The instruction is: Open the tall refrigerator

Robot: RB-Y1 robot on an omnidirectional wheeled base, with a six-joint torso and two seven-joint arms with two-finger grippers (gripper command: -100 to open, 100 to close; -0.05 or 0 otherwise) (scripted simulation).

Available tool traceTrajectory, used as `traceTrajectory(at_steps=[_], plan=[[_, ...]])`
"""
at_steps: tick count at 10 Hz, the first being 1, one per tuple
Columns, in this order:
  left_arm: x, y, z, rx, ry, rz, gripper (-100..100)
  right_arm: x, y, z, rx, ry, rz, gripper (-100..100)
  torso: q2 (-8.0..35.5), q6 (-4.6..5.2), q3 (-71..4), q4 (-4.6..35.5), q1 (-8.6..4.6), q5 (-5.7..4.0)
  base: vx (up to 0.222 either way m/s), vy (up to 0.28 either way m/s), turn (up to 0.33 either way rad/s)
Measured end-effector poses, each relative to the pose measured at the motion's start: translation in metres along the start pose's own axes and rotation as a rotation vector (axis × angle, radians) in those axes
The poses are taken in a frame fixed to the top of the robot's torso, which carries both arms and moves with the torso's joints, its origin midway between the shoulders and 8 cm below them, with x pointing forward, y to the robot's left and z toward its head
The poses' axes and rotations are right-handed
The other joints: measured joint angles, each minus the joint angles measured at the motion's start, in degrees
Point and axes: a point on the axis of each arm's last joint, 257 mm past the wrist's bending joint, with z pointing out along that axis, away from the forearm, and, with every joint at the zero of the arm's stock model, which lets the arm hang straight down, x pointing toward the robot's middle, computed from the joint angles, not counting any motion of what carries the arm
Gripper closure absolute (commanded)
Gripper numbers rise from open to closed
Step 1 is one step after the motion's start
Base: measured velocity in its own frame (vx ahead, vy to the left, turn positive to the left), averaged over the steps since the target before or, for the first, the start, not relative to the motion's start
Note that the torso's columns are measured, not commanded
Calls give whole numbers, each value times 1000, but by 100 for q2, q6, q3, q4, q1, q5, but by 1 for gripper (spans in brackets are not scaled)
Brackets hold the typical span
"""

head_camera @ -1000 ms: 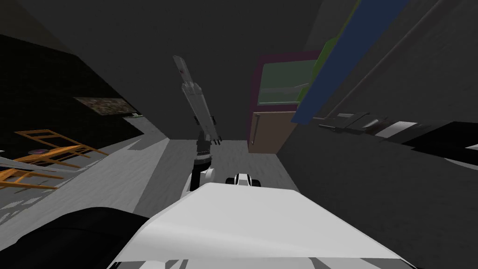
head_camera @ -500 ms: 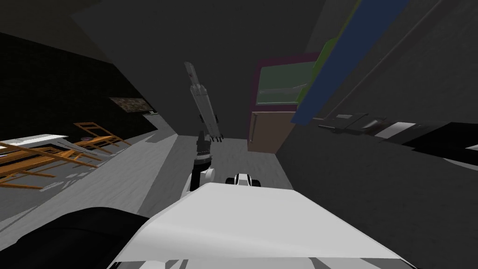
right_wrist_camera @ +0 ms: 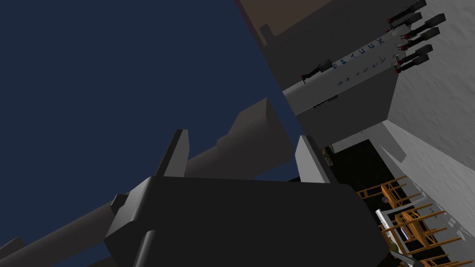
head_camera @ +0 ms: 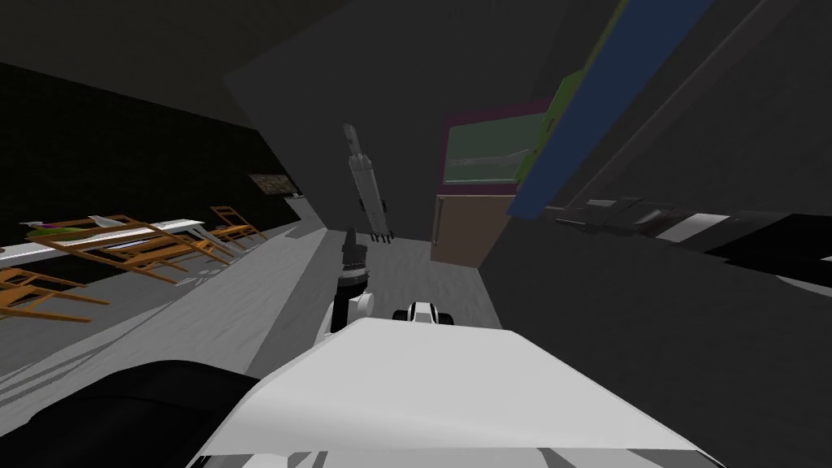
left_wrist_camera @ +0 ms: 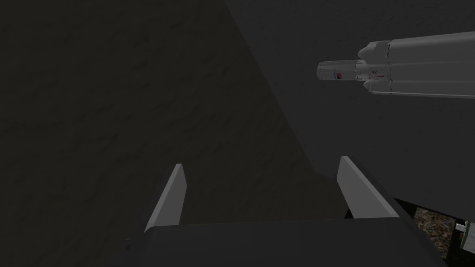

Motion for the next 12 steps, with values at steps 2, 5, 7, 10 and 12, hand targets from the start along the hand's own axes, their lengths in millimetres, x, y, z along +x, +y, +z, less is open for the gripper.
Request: traceTrajectory(at_steps=[2,5,7,10,12], plan=[[0,0,0,0,0,0,0,-1,0,1,-3,-3,-1,100,-3,0,-5,-1,-7,0,-225,-246,305],[0,0,0,0,0,0,0,-1,-2,-2,-3,-9,-3,-100,18,19,13,7,-17,-8,-185,-196,112],[0,0,0,0,0,0,0,-12,-13,-2,-14,-12,-3,-100,4,34,11,1,71,15,42,47,-101],[0,0,0,0,0,0,0,-29,-15,1,-59,-12,5,-100,53,1,22,52,56,62,34,36,-46],[0,0,0,0,0,0,0,-34,-17,0,-77,-12,12,-100,68,7,26,75,56,81,-1,-3,-1]])
